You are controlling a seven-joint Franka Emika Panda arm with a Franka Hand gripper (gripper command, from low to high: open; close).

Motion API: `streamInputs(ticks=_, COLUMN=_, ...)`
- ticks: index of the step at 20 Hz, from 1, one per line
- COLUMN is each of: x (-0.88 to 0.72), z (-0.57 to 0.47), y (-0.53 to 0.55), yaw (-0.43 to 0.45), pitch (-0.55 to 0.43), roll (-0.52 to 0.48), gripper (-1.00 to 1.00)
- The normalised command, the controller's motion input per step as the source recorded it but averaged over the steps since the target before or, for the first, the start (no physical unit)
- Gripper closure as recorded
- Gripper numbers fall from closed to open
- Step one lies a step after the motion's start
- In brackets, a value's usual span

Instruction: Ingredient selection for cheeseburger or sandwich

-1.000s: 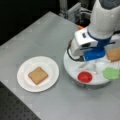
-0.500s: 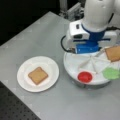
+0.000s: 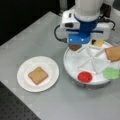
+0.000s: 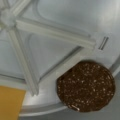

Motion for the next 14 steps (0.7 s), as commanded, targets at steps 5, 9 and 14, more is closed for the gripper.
streamInputs(ticks=5, x=-0.2, z=0.04, y=-0.14, yaw=-0.317, pitch=-0.053, roll=0.2, gripper=-1.0)
streamInputs(ticks=9, x=-0.24, z=-0.03, y=-0.15, yaw=-0.329, pitch=-0.073, roll=0.216, gripper=-1.0)
streamInputs(ticks=14, x=-0.3, z=-0.04, y=-0.16, yaw=-0.334, pitch=-0.076, roll=0.199, gripper=-1.0)
